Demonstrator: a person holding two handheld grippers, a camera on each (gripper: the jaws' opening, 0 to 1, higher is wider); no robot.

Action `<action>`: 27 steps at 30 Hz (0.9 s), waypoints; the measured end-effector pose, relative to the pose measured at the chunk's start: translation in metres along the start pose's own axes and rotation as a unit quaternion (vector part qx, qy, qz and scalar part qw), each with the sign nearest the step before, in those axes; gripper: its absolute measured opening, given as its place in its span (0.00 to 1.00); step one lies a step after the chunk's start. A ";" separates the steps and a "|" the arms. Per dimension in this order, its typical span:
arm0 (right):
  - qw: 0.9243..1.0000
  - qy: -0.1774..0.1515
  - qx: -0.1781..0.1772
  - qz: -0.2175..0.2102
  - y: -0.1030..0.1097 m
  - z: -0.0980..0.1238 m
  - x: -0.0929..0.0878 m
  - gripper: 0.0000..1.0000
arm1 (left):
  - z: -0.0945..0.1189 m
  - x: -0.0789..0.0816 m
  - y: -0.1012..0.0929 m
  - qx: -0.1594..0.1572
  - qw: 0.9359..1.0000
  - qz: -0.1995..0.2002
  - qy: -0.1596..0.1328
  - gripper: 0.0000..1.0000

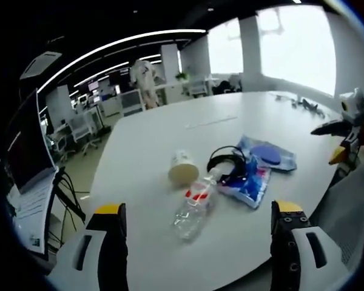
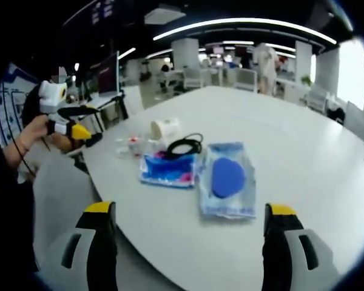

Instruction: Arrange the tabletop items into an orderly group along one side of the table until the central work area is clear of visible clutter.

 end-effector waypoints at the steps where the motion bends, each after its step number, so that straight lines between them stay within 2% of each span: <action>1: 1.000 0.001 -0.001 0.003 0.000 0.000 0.001 1.00 | 0.000 0.000 0.000 -0.001 1.000 0.002 0.002 0.98; 11: 1.000 -0.020 0.006 -0.003 0.002 0.001 0.011 1.00 | -0.002 -0.001 0.001 -0.001 1.000 -0.008 0.013 0.97; 27: 1.000 -0.004 0.009 -0.008 0.000 -0.004 0.004 1.00 | -0.017 0.001 0.001 -0.011 1.000 -0.007 0.024 0.94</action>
Point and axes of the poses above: the point that each gripper's makers call its tool centre point, and the gripper's own axes: z roughly backward along the fingers, y roughly to its left, x roughly out of its top, the point moved 5 cm from there along z, roughly backward along the fingers, and after that the axes turned 9 degrees about z, right-handed, at the moved point
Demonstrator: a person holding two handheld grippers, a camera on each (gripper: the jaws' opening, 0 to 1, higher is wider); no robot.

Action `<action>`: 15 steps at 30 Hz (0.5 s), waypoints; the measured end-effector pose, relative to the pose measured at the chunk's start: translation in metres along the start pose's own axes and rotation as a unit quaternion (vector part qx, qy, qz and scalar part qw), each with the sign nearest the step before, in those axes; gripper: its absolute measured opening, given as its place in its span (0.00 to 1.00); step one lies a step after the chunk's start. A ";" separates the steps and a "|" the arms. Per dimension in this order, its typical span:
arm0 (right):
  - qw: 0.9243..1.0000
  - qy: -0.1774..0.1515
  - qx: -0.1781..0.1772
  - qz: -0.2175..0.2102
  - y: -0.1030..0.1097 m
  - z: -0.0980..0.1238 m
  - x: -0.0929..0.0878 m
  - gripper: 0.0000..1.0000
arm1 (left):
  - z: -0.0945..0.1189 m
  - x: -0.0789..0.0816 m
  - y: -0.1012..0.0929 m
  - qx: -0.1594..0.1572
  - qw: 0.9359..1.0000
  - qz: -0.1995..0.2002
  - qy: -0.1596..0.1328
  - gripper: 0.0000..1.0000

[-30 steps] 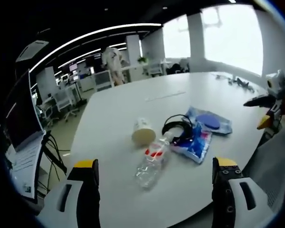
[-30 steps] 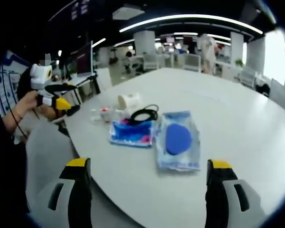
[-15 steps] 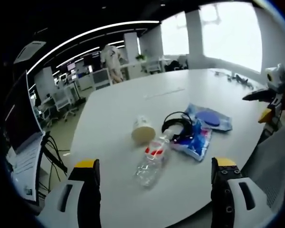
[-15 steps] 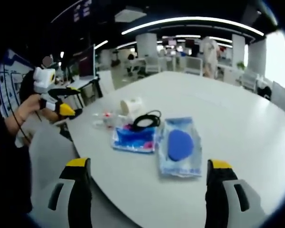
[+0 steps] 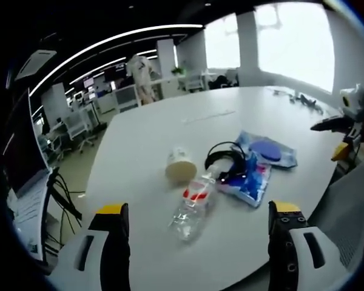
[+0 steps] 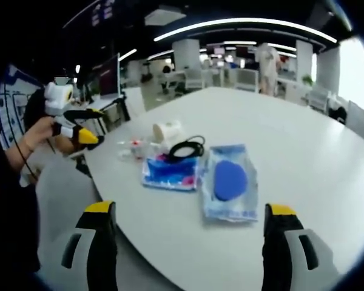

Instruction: Arrange the tabletop items into an orderly group along one side of the table until the central work area is clear of visible clutter.

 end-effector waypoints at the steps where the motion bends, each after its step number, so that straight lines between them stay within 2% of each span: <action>1: 1.000 0.001 0.001 0.000 0.000 -0.001 0.000 1.00 | -0.001 0.000 0.000 0.001 1.000 -0.003 0.003 0.94; 15: 1.000 0.010 0.002 0.003 -0.004 -0.006 -0.003 0.99 | -0.018 -0.001 0.003 -0.007 1.000 -0.009 0.021 0.92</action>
Point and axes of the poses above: the point that each gripper's makers call its tool centre point, and the gripper's own axes: z roughly backward along the fingers, y roughly to its left, x roughly out of its top, the point moved 5 cm from there along z, roughly backward along the fingers, and after that the axes turned 9 degrees about z, right-handed, at the moved point
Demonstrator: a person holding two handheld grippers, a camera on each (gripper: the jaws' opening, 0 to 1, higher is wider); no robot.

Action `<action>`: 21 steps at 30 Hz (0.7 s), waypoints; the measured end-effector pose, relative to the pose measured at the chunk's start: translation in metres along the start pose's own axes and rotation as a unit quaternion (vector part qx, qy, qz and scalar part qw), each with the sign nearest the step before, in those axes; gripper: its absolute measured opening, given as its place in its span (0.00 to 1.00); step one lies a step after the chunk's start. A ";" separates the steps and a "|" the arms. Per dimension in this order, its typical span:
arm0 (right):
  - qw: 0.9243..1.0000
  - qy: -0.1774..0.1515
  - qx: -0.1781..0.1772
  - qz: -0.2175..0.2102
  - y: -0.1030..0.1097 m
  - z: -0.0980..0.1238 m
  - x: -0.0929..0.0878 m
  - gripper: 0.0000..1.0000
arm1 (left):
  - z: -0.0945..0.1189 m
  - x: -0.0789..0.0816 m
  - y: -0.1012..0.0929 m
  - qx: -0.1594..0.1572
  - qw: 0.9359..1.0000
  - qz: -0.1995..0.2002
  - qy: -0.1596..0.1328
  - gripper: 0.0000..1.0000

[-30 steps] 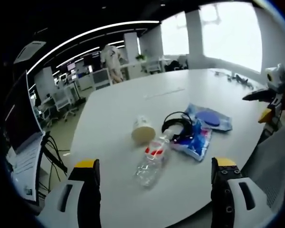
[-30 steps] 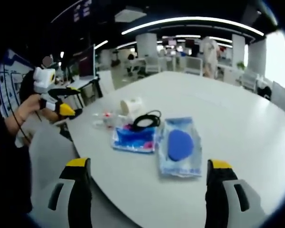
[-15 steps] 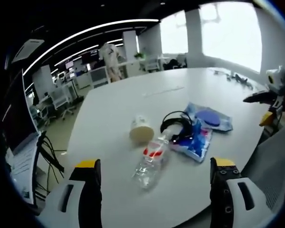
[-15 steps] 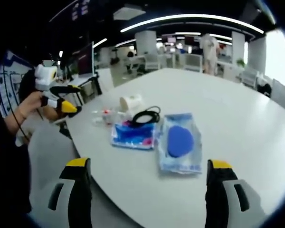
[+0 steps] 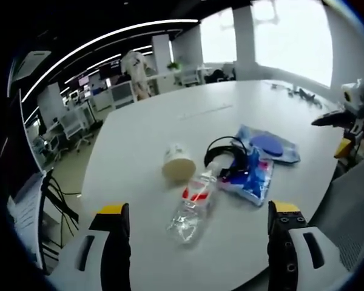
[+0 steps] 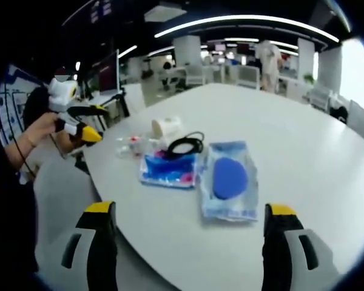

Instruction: Arrange the tabletop items into an orderly group along one side of the table until the central work area is clear of visible clutter.

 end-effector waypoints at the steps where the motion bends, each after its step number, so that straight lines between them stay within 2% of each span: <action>1: 1.000 -0.002 0.000 0.001 0.000 0.000 0.000 0.99 | -0.002 0.000 0.000 -0.001 1.000 0.002 0.001 0.92; 9: 1.000 -0.006 0.000 -0.003 -0.001 -0.003 0.001 0.99 | -0.012 0.001 0.000 -0.008 1.000 -0.001 0.011 0.90; 14: 1.000 0.003 0.001 -0.005 -0.001 -0.008 -0.005 0.99 | -0.018 0.000 -0.001 -0.015 1.000 -0.003 0.020 0.90; 21: 1.000 -0.008 0.007 -0.010 0.000 -0.012 -0.006 0.99 | -0.027 -0.003 -0.002 -0.024 0.999 0.001 0.031 0.89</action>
Point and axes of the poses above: the point that each gripper's makers call its tool centre point, and the gripper's own axes: z roughly backward along the fingers, y roughly to its left, x roughly out of its top, the point moved 5 cm from there along z, roughly backward along the fingers, and after that the axes turned 9 degrees about z, right-handed, at the moved point
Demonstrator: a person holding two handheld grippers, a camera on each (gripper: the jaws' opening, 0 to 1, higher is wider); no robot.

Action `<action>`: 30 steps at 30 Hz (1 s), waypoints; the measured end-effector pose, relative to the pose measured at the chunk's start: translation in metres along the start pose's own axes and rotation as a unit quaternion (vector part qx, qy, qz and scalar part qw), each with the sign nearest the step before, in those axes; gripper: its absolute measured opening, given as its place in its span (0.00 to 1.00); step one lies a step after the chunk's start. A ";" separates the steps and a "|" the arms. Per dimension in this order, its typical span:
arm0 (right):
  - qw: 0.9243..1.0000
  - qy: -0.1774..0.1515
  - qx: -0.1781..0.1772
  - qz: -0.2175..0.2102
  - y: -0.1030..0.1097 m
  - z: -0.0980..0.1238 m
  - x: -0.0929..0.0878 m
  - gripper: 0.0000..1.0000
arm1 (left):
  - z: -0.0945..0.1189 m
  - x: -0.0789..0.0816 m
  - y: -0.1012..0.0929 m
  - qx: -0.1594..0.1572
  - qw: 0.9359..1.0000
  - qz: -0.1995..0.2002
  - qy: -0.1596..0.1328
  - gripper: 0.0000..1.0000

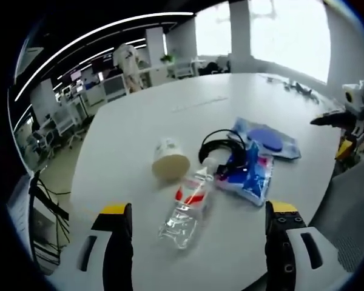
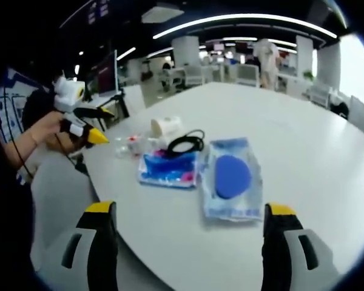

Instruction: Arrange the tabletop items into an orderly group along one side of the table until the central work area is clear of visible clutter.

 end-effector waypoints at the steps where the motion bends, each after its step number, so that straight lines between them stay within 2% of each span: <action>1: 1.000 -0.001 0.001 -0.001 0.000 0.000 0.000 0.99 | -0.001 0.000 -0.001 -0.003 1.000 0.000 0.001 0.89; 14: 1.000 0.011 0.003 0.008 -0.003 -0.008 -0.002 0.99 | -0.021 0.001 0.001 -0.009 0.999 -0.024 0.037 0.87; 18: 1.000 0.015 0.003 0.006 -0.006 -0.009 -0.002 0.99 | -0.028 -0.001 0.001 -0.017 0.998 -0.021 0.050 0.83; 24: 1.000 0.018 0.001 0.006 -0.008 -0.011 -0.003 0.99 | -0.037 0.000 0.001 -0.023 0.998 -0.023 0.061 0.83; 30: 1.000 0.022 0.003 0.007 -0.008 -0.013 -0.005 0.98 | -0.048 0.002 0.001 -0.026 0.995 -0.054 0.080 0.83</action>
Point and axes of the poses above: the point that each gripper's makers call its tool centre point, and the gripper's own axes: z roughly backward along the fingers, y roughly to its left, x roughly out of its top, the point moved 5 cm from there along z, roughly backward along the fingers, and after that the axes turned 9 degrees about z, right-handed, at the moved point
